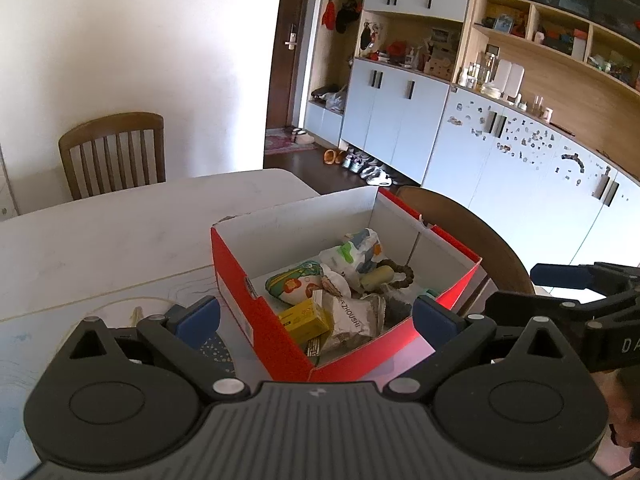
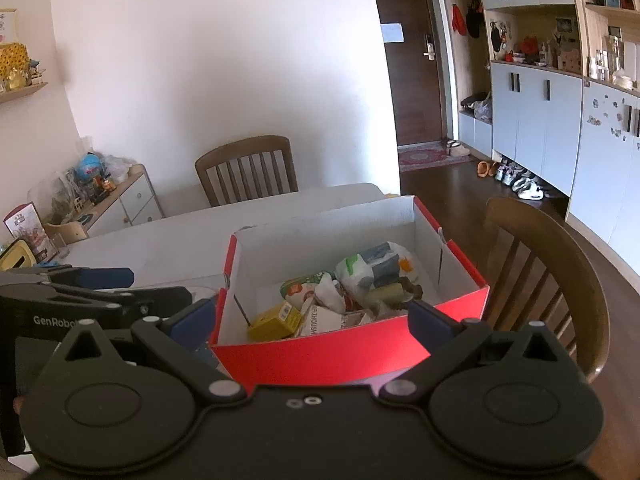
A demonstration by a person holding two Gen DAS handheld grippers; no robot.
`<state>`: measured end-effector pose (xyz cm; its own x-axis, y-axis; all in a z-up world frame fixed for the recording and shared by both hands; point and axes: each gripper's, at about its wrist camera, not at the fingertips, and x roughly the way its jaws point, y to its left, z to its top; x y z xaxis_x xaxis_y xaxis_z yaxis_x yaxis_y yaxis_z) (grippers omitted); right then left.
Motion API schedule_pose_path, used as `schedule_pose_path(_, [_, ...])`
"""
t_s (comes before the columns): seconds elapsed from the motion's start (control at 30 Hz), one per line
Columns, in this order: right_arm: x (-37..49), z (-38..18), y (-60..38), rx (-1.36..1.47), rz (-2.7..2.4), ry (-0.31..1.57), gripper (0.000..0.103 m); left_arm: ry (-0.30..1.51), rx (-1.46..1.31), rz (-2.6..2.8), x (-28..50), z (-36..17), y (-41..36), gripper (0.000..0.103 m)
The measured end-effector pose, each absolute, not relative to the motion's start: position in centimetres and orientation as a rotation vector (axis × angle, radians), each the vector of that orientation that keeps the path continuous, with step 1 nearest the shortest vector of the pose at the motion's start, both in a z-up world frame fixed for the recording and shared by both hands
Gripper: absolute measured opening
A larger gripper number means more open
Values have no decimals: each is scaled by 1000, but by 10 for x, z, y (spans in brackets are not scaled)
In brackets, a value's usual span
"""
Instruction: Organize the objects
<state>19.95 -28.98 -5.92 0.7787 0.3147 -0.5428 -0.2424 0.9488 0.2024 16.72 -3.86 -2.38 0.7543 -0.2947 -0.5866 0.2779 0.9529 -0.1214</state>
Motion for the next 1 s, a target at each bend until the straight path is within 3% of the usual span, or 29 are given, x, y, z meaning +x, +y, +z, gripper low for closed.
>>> schedule_pose_path(1.0, [204, -58, -296, 150, 295, 594, 102, 648, 10, -285, 163, -26, -42, 103])
